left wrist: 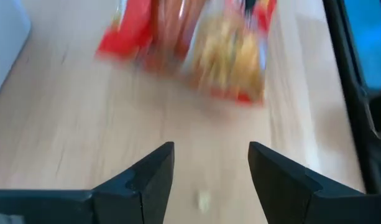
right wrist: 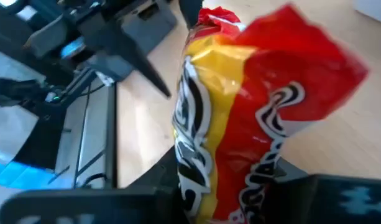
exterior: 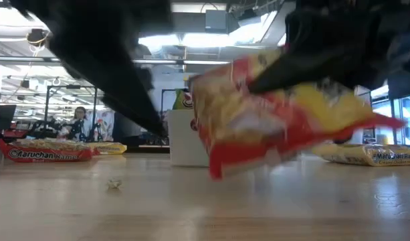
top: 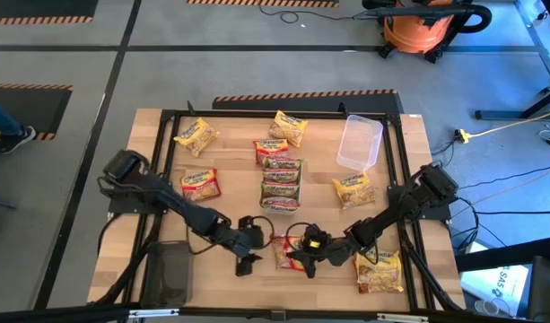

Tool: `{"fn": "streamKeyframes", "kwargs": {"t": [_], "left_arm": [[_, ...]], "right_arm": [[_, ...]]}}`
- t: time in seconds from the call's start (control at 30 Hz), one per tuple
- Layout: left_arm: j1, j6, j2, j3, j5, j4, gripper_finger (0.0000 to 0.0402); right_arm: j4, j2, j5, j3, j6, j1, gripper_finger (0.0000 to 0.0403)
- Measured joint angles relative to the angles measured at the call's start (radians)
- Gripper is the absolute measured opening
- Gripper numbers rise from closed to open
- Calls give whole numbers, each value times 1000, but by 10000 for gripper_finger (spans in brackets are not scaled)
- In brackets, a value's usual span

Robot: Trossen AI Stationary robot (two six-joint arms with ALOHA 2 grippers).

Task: Sort Maruchan noodles
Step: Put the red noodle pack into the transparent bin

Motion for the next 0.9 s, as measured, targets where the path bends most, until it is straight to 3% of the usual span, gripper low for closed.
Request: {"fn": "streamKeyframes", "kwargs": {"t": [0.23,0.47,0.67,0.9], "left_arm": [[-93,-8,-176,0,-23,-233,200],[-150,23,-264,0,-41,-307,200],[-117,138,-272,0,22,-302,200],[4,284,-272,0,92,-299,200]], "right_arm": [[-114,-157,-39,0,-118,-4,113],[-442,-445,-50,5,-262,-109,85],[-886,-650,-49,88,-388,-289,90],[-1385,-724,-47,267,-631,-584,87]]}}
